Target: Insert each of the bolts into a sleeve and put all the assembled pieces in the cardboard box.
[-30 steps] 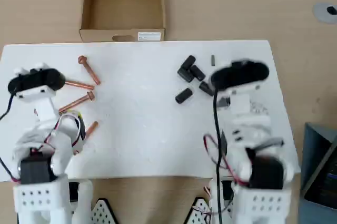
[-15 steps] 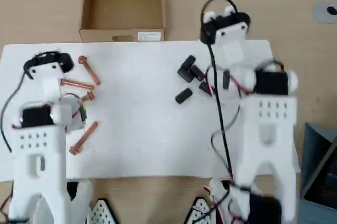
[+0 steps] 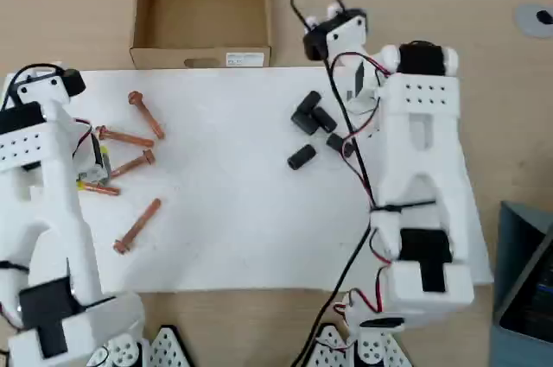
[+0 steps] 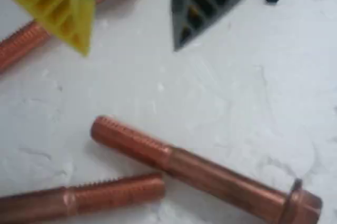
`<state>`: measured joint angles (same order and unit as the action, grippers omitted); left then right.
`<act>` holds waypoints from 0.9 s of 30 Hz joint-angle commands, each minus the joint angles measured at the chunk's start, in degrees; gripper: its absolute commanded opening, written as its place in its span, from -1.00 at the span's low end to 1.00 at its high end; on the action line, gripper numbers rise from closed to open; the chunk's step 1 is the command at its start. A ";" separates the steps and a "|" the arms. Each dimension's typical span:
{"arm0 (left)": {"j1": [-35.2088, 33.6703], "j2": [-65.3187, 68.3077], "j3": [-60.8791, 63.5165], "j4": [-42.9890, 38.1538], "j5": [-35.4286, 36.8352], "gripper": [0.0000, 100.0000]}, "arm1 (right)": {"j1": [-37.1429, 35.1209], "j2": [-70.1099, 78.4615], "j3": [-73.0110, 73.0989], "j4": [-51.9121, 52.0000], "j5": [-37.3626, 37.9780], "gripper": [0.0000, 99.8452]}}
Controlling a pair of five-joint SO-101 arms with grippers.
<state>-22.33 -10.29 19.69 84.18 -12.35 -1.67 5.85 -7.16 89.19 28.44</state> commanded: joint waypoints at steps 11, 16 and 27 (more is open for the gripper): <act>0.09 0.84 -2.90 -0.09 -0.53 -0.76 | -5.76 10.15 -8.84 -3.43 4.13 -0.77; 0.09 0.84 -2.81 0.09 -0.62 -0.76 | -5.93 18.33 -17.27 -3.08 4.13 -0.77; 0.09 0.84 -2.81 0.18 -0.62 -0.76 | -6.64 32.22 -34.15 2.02 5.27 -0.77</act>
<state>-22.33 -9.14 19.34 84.09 -12.70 -7.74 37.32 -36.44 90.24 33.19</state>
